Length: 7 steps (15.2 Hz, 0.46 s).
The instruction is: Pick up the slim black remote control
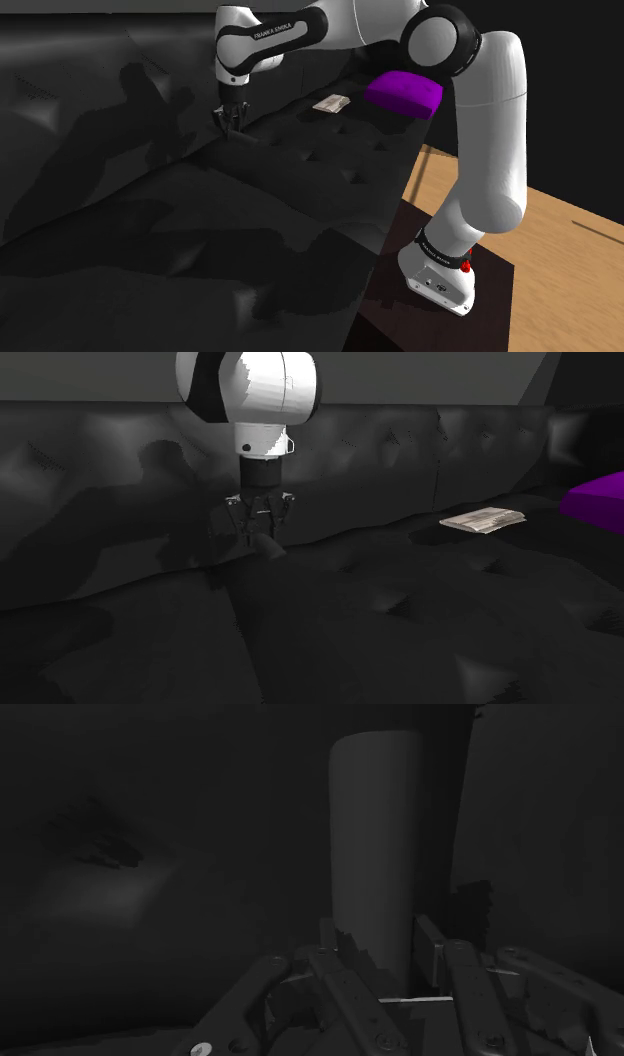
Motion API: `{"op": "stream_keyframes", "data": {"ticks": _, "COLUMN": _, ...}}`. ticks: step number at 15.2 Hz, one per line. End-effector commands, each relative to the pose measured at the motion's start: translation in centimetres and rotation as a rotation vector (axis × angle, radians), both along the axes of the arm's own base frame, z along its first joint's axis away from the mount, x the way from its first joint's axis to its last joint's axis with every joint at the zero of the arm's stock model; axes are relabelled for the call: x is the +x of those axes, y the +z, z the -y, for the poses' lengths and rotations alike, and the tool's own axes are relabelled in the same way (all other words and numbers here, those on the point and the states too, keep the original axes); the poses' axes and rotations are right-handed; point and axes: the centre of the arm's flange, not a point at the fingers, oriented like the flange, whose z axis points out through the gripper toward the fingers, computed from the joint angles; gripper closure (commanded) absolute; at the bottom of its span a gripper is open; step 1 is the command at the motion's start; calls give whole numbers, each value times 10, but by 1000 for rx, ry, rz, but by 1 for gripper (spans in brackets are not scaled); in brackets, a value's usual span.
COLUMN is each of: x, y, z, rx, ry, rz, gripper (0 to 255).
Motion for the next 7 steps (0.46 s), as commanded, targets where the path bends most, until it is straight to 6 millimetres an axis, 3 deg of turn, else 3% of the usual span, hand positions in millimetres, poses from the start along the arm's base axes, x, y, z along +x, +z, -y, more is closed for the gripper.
{"op": "stream_keyframes", "data": {"ticks": 1, "x": 0, "y": 12, "z": 0, "rx": 0, "ry": 0, "rz": 0, "gripper": 255}}
{"op": "stream_keyframes", "data": {"ticks": 5, "x": 0, "y": 33, "z": 0, "rx": 0, "ry": 0, "rz": 0, "gripper": 255}}
{"op": "stream_keyframes", "data": {"ticks": 7, "x": 0, "y": 34, "z": 0, "rx": 0, "ry": 0, "rz": 0, "gripper": 255}}
